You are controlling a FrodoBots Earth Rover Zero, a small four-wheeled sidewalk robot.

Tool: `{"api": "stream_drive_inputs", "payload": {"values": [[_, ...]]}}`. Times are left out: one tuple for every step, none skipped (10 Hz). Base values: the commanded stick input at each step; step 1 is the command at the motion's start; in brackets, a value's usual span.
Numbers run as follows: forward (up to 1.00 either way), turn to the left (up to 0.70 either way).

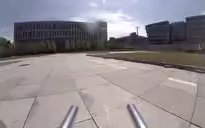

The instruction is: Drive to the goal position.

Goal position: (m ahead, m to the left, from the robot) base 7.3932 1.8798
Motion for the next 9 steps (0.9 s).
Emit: {"api": "stream_drive_inputs", "payload": {"values": [[0.7, 0.0], [0.7, 0.0], [0.7, 0.0], [0.7, 0.0], [0.7, 0.0], [0.7, 0.0], [0.7, 0.0], [0.7, 0.0], [0.7, 0.0]]}}
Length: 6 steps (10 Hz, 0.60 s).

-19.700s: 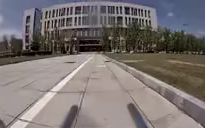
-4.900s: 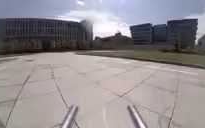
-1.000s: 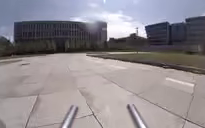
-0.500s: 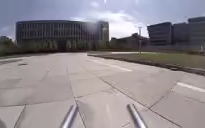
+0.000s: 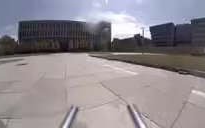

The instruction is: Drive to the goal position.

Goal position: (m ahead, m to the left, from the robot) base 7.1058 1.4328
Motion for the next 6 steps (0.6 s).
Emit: {"api": "stream_drive_inputs", "payload": {"values": [[0.7, 0.0], [0.7, 0.0], [0.7, 0.0], [0.7, 0.0], [0.7, 0.0], [0.7, 0.0]]}}
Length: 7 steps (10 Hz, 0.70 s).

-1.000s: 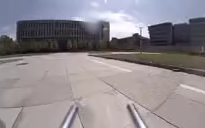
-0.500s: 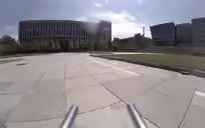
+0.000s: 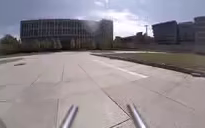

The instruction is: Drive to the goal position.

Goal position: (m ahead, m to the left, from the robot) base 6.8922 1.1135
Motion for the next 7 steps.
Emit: {"api": "stream_drive_inputs", "payload": {"values": [[0.7, 0.0], [0.7, 0.0], [0.7, 0.0], [0.7, 0.0], [0.7, 0.0], [0.7, -0.35], [0.7, -0.35]]}}
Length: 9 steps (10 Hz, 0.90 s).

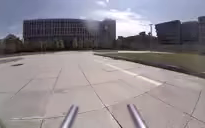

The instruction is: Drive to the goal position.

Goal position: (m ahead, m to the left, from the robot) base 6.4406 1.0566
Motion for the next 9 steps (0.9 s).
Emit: {"api": "stream_drive_inputs", "payload": {"values": [[0.7, -0.35], [0.7, -0.34], [0.7, -0.17], [0.7, 0.0], [0.7, 0.0], [0.7, 0.0], [0.7, 0.0], [0.7, 0.0], [0.7, 0.0]]}}
